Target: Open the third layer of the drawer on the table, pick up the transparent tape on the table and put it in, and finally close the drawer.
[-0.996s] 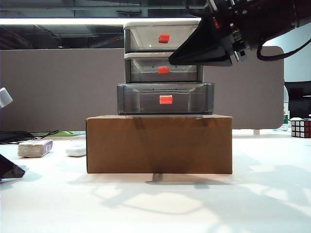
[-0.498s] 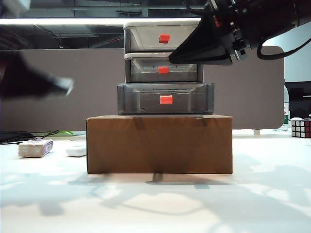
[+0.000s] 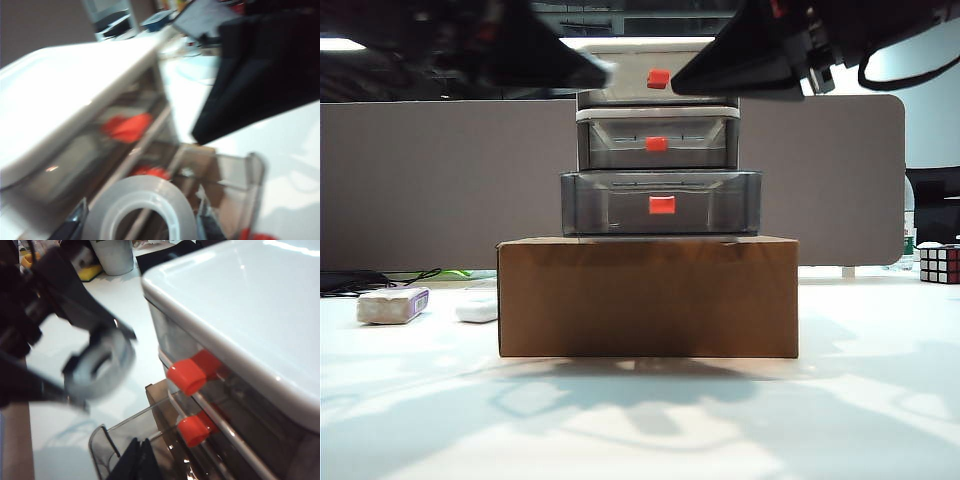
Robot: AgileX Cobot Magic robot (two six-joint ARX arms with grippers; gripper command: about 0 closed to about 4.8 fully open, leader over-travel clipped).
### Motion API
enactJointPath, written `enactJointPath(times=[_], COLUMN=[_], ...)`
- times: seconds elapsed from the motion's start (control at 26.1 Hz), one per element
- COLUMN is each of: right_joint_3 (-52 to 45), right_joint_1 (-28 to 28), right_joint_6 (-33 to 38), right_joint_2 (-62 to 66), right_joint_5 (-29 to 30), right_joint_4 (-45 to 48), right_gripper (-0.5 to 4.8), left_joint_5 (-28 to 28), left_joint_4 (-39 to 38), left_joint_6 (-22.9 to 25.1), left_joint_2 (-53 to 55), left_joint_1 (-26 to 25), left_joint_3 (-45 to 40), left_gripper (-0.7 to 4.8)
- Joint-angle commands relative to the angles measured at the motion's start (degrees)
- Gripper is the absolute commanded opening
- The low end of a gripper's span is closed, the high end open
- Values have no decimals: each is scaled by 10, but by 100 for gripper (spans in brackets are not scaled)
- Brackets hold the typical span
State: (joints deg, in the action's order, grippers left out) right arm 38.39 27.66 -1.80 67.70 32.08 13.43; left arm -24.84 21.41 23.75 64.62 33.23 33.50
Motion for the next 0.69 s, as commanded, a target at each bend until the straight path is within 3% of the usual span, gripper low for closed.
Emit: enactJointPath(times=[0.04,0.15,0.46,0.69], right_joint_3=[3,3,3,3], right_joint_1=[0,0,0,0], right_joint_6=[-2,-15,-17,-21], right_joint_2=[-19,-47,-78,-84], right_joint_5=[2,0,-4,-4], right_joint_4=[-8,-23,-39,-47], right_gripper=[-5,-5,-5,-5], left_joint_5=[7,55,72,70], left_joint_4=[7,15,40,46], left_joint_6=[2,2,2,-5], left_joint_2=[23,51,94,96], left_joint_1=[24,61,68,68], left_joint_3=[7,7,7,7], left_gripper=[121,121,122,189])
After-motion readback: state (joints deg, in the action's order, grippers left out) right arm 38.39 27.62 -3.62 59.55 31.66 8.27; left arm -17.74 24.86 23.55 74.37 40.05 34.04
